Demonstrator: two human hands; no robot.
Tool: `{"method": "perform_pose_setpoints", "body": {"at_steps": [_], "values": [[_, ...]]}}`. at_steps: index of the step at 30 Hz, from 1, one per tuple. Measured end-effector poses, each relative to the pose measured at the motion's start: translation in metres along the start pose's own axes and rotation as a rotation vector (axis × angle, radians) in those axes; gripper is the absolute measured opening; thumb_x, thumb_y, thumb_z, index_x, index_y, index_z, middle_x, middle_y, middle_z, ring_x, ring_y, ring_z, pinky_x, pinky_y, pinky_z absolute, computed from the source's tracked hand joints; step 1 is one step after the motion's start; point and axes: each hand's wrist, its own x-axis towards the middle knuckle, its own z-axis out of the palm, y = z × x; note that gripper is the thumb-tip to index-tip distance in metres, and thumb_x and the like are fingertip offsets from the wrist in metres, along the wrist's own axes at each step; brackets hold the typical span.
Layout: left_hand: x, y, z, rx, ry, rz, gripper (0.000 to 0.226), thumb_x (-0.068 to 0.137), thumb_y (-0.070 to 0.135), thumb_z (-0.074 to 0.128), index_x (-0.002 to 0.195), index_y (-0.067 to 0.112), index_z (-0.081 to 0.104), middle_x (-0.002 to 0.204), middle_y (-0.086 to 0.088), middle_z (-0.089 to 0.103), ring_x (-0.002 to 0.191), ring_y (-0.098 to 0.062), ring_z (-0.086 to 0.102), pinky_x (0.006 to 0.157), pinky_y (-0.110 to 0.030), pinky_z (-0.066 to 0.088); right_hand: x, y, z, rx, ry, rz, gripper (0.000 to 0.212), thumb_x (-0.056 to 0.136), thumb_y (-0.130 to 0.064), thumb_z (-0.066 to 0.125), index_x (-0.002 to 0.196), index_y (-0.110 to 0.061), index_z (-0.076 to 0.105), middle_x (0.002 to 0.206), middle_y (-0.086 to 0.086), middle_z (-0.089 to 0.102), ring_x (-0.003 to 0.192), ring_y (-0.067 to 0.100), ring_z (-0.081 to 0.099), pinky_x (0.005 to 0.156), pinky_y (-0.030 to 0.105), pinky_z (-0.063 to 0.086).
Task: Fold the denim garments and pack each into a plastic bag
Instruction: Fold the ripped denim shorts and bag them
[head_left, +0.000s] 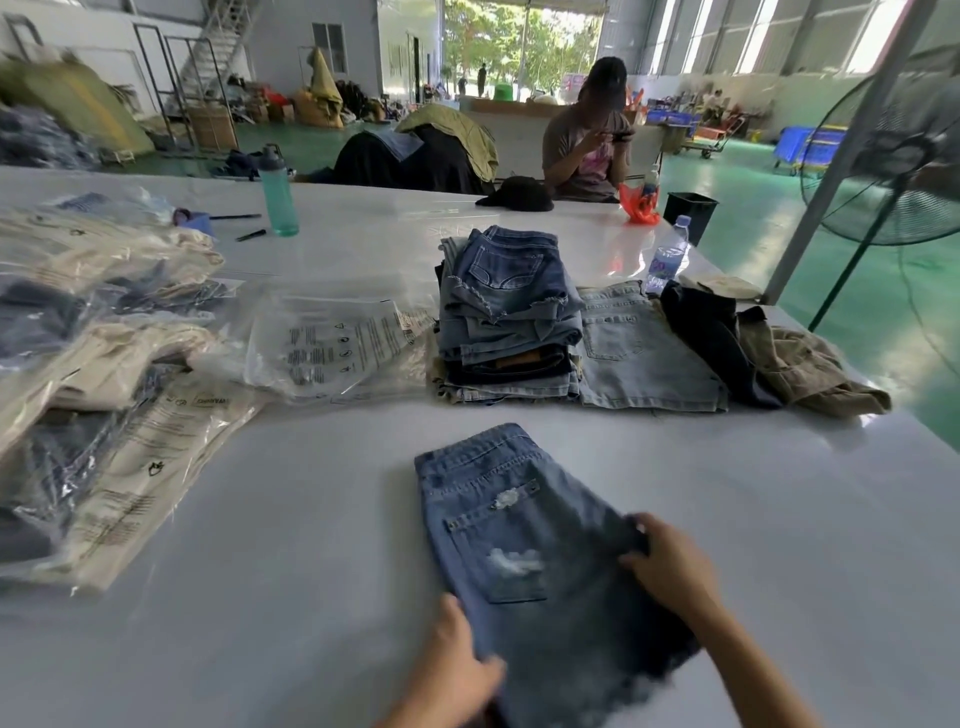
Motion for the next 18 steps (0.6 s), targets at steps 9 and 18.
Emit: {"method": "perform_pose_setpoints", "body": {"at_steps": [9,18], "values": [[0.043,0.019,-0.019,-0.091,0.324,0.126,0.021,0.086,0.003,0.054,0.105,0.006,0.061,0.103,-0.011,0.066,0.096,-0.024,0.062,0.084,-0.026,0.043,-0.005,-0.032,0.018,-0.16,0.057,-0.435,0.052,0.087,-0.057,0.052,0.133,-0.032,0.05,0.139,-0.008,0.046,0.13,0.014,0.04,0.107,0.036,0.026],[0.113,0.009,-0.046,-0.163,0.291,0.07,0.059,0.081,-0.012,0.049,0.137,0.005,0.042,0.136,-0.014,0.052,0.122,-0.029,0.051,0.1,-0.029,0.038,-0.01,-0.077,0.047,-0.41,0.086,-0.533,0.056,0.086,-0.055,0.045,0.128,-0.018,0.052,0.13,0.014,0.049,0.126,0.031,0.043,0.109,0.064,0.014]]}}
